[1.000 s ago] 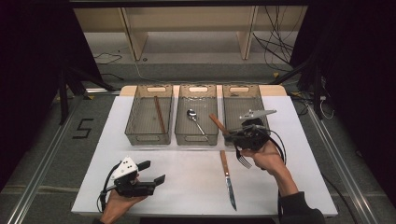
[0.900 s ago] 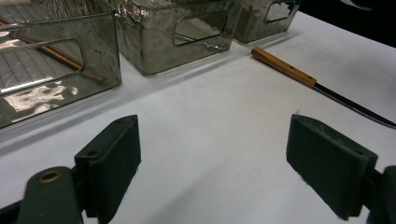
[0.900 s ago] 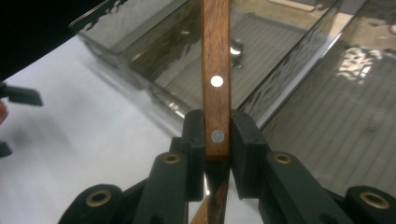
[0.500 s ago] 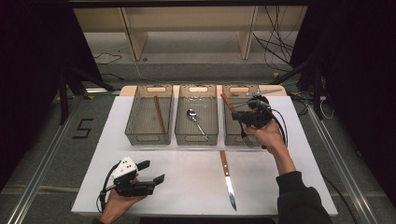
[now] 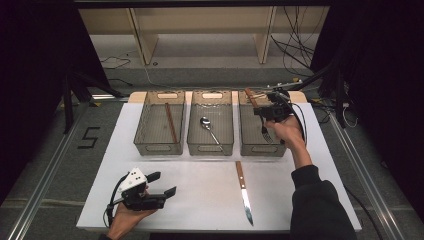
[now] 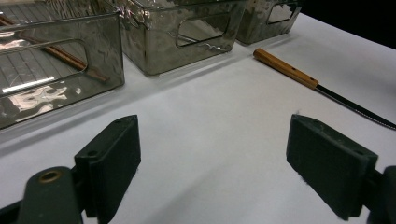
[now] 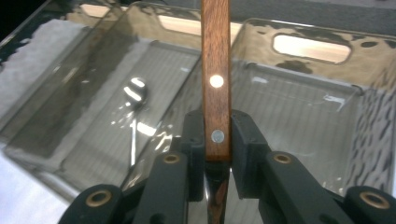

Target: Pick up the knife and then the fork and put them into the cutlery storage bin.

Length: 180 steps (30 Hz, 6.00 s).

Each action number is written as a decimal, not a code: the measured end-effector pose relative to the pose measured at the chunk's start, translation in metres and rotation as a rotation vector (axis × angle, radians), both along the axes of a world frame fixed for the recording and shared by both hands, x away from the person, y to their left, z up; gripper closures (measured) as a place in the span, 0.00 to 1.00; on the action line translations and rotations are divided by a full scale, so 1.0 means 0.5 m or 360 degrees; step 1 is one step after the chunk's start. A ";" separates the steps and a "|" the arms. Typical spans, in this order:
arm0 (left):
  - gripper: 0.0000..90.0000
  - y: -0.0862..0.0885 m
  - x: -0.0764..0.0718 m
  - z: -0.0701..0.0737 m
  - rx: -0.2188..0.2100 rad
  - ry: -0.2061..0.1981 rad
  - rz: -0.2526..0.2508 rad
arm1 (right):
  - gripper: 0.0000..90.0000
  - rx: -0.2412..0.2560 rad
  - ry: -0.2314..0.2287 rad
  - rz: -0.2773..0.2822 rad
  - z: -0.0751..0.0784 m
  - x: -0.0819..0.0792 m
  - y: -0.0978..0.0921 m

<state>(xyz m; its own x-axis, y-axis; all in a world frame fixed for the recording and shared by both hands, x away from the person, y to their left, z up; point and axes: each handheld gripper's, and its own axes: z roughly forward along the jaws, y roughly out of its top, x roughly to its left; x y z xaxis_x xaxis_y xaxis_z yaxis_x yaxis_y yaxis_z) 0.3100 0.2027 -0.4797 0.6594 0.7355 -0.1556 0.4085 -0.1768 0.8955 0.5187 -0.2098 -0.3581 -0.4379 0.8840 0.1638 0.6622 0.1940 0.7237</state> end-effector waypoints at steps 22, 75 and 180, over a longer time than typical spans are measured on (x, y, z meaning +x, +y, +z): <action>0.19 0.000 -0.001 0.001 -0.0013 0.0002 0.0000 | 0.86 -0.0104 0.0075 -0.0173 -0.042 0.066 -0.002; 0.19 -0.002 -0.002 0.000 0.0008 0.0005 0.0001 | 0.35 -0.0128 -0.0047 0.0119 -0.040 -0.154 0.070; 0.19 -0.004 -0.007 0.002 0.0005 -0.0020 -0.0020 | 0.86 -0.0027 0.0121 0.0401 -0.177 -0.306 0.072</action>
<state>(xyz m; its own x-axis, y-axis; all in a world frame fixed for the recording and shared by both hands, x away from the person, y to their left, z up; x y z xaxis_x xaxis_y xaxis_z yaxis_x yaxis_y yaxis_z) 0.3066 0.2008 -0.4785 0.6704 0.7277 -0.1449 0.3949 -0.1846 0.9000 0.3656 -0.1736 -0.4466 -0.6314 0.7516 0.1907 0.6440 0.3713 0.6689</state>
